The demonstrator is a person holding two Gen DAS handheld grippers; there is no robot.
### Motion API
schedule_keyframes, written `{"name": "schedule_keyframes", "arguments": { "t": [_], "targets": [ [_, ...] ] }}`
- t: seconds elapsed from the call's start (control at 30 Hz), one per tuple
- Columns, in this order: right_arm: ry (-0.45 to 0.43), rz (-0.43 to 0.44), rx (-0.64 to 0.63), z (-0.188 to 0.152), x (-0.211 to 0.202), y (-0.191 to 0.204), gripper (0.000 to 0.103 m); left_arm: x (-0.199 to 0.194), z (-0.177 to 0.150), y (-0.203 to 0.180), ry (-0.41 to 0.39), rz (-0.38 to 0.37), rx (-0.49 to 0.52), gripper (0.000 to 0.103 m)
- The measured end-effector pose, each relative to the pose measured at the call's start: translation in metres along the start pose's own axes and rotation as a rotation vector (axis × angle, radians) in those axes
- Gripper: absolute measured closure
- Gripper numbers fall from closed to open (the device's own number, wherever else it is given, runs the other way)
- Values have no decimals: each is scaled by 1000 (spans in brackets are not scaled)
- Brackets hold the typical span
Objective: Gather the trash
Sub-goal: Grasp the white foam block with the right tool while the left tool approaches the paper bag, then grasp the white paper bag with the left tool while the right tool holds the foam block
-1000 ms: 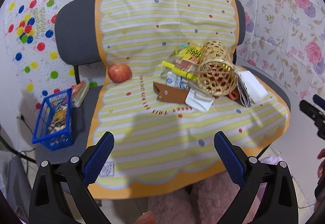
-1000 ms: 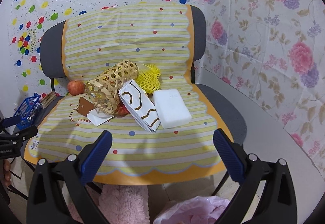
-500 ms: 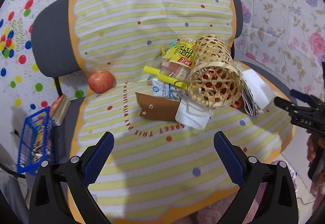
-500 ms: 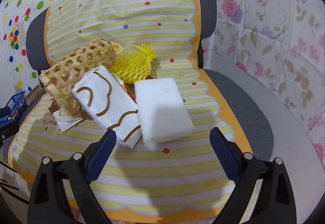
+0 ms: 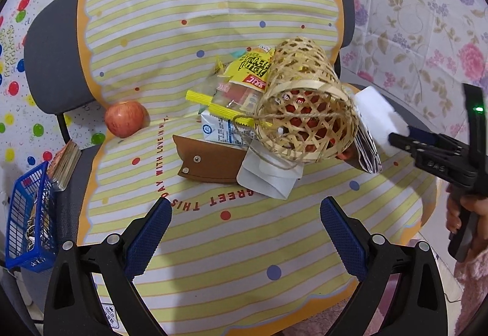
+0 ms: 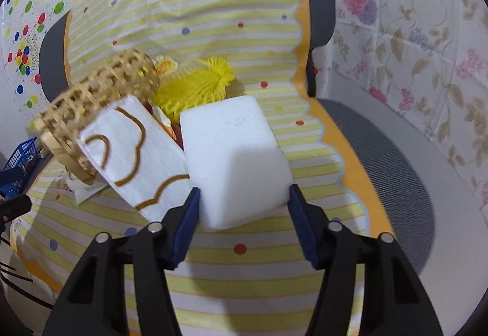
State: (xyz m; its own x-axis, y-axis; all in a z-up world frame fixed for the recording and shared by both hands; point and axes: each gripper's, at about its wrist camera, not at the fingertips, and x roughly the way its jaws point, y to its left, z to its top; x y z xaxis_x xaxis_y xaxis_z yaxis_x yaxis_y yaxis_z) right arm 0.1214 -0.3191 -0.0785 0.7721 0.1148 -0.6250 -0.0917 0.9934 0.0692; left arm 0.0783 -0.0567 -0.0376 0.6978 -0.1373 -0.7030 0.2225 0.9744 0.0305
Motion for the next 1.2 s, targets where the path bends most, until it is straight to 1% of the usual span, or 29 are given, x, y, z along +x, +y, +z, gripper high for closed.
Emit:
{"name": "schedule_keyframes", "arguments": {
  "t": [0.1,0.17,0.27,0.3,0.43,0.57,0.6,0.63,0.67,0.73,0.8,0.87,0.9,0.97,1.03,1.1,1.2],
  "targets": [
    [-31,-58,11,-1,-30,1,48,-3,2,2,-15,-9,-7,8],
    [-50,-79,22,-5,-48,1,48,-5,4,0,-32,-2,3,8],
    [-56,-77,39,-15,-68,0,48,-5,10,-3,-80,19,31,9],
    [-57,-74,46,-18,-74,1,48,-4,13,-5,-95,20,43,12],
    [-51,-65,73,-25,-81,-1,47,6,27,-11,-121,10,75,12],
    [-38,-70,87,-30,-79,-5,47,20,40,-18,-140,26,122,13],
    [-29,-74,94,-32,-76,-7,47,22,41,-20,-137,30,128,16],
    [-22,-77,100,-33,-74,-8,47,23,42,-21,-132,33,132,27],
    [-16,-78,110,-35,-72,-10,47,23,40,-22,-118,42,132,28],
    [-12,-74,128,-39,-71,-13,46,15,33,-21,-126,50,112,27],
    [-12,-76,138,-43,-71,-15,46,2,18,-20,-148,29,91,26],
    [-11,-78,151,-46,-72,-18,46,-6,1,-23,-136,-20,80,26],
    [-12,-78,158,-47,-73,-19,46,-8,-7,-28,-124,-57,85,26],
    [-15,-83,168,-47,-76,-22,46,-11,-21,-46,-108,-125,120,26],
    [-23,-91,178,-47,-81,-25,45,-10,-28,-72,-118,-172,191,26],
    [-32,-94,187,-48,-87,-28,45,-3,-27,-92,-127,-186,238,26],
    [-44,-106,196,-51,-97,-34,44,14,-23,-112,-112,-201,261,26]
  ]
}}
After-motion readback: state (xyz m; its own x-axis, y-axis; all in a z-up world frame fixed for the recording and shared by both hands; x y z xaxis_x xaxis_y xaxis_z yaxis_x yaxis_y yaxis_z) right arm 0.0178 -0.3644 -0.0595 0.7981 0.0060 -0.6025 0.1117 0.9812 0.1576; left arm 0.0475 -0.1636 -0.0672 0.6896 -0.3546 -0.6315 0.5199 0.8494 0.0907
